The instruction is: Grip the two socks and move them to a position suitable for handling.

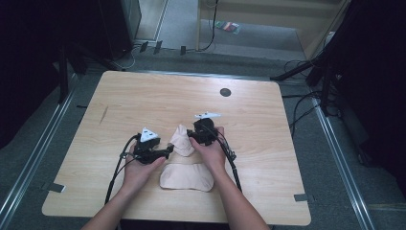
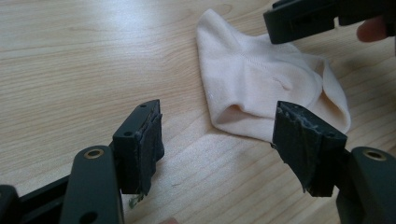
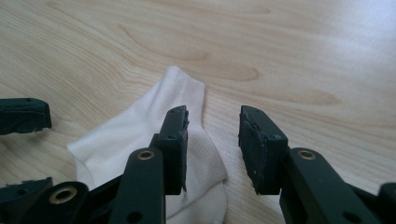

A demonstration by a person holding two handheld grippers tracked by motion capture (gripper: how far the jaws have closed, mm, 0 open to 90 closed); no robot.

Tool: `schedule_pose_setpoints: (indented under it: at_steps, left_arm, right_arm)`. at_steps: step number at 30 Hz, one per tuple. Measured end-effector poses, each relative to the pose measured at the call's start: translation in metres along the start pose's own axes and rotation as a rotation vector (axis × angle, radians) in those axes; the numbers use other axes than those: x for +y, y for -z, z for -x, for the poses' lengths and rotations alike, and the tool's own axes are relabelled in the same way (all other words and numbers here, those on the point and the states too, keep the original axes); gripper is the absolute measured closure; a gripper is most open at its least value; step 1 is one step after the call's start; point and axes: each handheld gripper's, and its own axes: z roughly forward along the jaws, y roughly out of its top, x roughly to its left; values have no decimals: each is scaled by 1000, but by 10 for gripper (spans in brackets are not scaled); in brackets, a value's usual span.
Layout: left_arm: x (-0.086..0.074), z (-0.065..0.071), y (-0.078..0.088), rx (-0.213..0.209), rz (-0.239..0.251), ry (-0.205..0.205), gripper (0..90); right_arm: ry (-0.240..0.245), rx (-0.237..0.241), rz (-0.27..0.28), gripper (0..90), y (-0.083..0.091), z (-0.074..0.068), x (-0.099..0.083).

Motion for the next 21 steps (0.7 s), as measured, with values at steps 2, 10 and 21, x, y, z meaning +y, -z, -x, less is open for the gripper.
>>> schedule_pose_setpoints:
  at_steps: [2,10,21]
  left_arm:
    - [0,0,0,-1,1,2,340]
    - [0,0,-1,5,0,3,346]
    - [0,1,-2,1,-10,-25,327]
  right_arm:
    - [13,2,-6,650,-2,0,-3]
    - [63,39,-17,852,-5,-7,-7]
    - [101,82,55,881,19,-22,9]
